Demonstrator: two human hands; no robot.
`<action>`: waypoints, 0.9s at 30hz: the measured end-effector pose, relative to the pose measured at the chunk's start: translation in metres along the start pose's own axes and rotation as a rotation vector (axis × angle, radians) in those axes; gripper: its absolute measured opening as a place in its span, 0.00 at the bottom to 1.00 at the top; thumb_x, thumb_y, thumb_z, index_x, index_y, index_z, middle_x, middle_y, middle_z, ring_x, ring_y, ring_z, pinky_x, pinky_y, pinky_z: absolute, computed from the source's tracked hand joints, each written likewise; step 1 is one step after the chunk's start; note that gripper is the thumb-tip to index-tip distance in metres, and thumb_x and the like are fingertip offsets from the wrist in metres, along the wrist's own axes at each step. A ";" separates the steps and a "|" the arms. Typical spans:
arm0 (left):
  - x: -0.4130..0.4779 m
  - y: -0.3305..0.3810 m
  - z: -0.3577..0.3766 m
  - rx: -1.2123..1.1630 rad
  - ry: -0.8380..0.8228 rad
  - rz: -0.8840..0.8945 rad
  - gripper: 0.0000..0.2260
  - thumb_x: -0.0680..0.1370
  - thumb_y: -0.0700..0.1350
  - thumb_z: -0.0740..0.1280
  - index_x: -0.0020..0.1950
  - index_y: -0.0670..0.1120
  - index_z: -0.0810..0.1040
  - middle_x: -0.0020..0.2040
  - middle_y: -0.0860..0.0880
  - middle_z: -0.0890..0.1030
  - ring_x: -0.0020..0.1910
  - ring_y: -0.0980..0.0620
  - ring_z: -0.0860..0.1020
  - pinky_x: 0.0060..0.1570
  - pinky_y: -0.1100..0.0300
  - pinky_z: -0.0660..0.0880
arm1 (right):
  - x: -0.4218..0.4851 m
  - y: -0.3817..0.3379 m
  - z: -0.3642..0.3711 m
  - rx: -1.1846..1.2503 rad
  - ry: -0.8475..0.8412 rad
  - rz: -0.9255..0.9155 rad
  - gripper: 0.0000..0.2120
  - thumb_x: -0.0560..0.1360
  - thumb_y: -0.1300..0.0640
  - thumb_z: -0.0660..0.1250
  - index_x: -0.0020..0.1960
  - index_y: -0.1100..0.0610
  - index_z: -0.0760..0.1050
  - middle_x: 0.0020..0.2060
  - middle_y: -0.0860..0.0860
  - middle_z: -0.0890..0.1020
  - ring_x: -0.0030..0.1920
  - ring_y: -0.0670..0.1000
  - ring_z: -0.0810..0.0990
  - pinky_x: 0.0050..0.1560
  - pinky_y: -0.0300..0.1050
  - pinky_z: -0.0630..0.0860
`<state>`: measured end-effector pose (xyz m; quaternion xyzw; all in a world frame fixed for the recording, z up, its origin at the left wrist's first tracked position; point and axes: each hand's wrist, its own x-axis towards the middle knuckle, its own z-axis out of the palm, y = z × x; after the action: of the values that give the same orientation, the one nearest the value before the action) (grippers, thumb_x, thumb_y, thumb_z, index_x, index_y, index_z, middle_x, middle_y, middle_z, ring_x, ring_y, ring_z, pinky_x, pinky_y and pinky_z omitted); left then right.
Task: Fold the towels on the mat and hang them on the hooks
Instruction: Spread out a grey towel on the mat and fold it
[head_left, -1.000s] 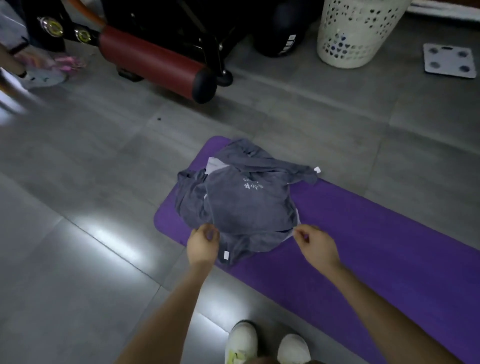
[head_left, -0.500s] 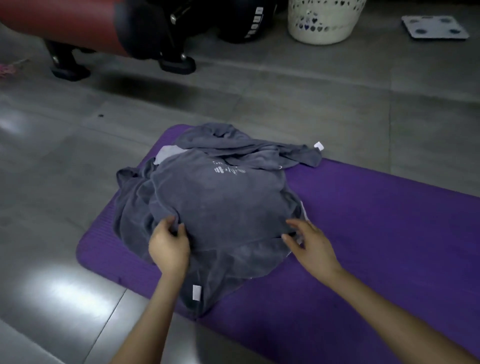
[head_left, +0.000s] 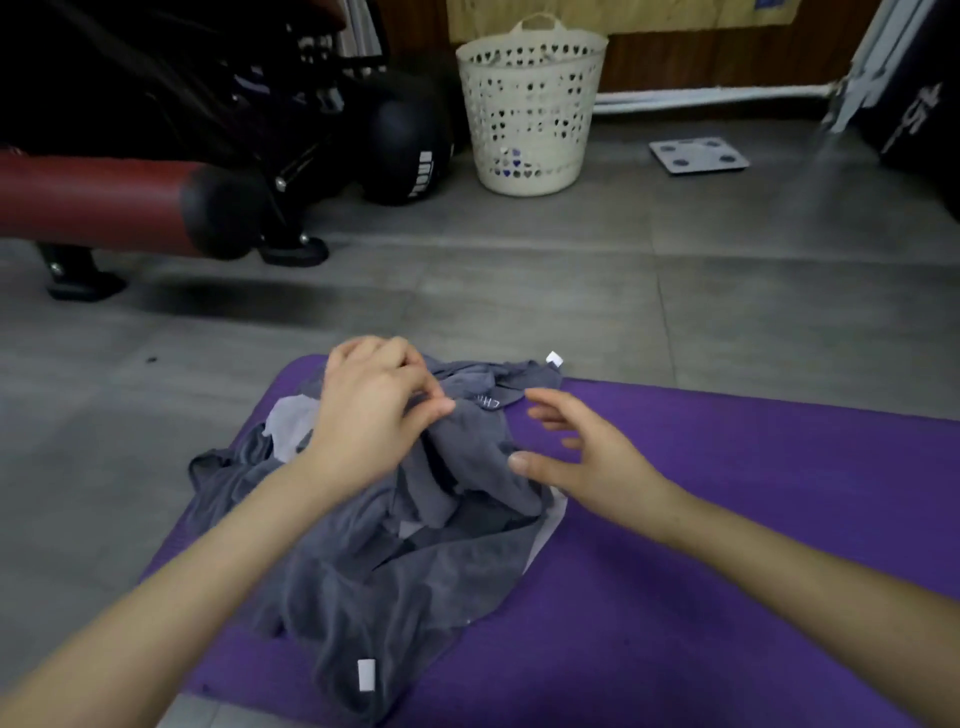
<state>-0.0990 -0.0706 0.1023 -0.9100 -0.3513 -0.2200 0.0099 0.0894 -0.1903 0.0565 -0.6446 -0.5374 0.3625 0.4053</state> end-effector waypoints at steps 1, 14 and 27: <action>0.013 0.010 -0.005 0.005 -0.007 0.020 0.17 0.69 0.61 0.59 0.36 0.51 0.81 0.39 0.51 0.76 0.42 0.44 0.76 0.49 0.51 0.67 | 0.001 -0.006 -0.004 0.045 -0.002 0.001 0.35 0.59 0.36 0.69 0.63 0.35 0.61 0.59 0.40 0.73 0.63 0.39 0.71 0.61 0.33 0.67; 0.137 0.254 -0.048 -0.483 0.044 -0.022 0.08 0.73 0.50 0.70 0.34 0.53 0.77 0.38 0.55 0.75 0.44 0.56 0.76 0.48 0.58 0.71 | -0.058 -0.013 -0.166 0.582 0.417 -0.178 0.22 0.71 0.65 0.71 0.62 0.50 0.71 0.41 0.54 0.80 0.43 0.48 0.80 0.46 0.37 0.76; 0.118 0.370 0.122 -0.807 -0.287 -0.232 0.05 0.76 0.42 0.67 0.46 0.42 0.80 0.41 0.50 0.80 0.32 0.69 0.74 0.43 0.69 0.70 | -0.203 0.206 -0.340 -0.330 0.755 0.505 0.10 0.72 0.57 0.68 0.53 0.50 0.78 0.44 0.50 0.83 0.50 0.56 0.80 0.45 0.45 0.71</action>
<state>0.2651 -0.2531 0.0904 -0.8168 -0.3348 -0.2107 -0.4200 0.4463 -0.4550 0.0141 -0.8971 -0.2300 0.1003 0.3637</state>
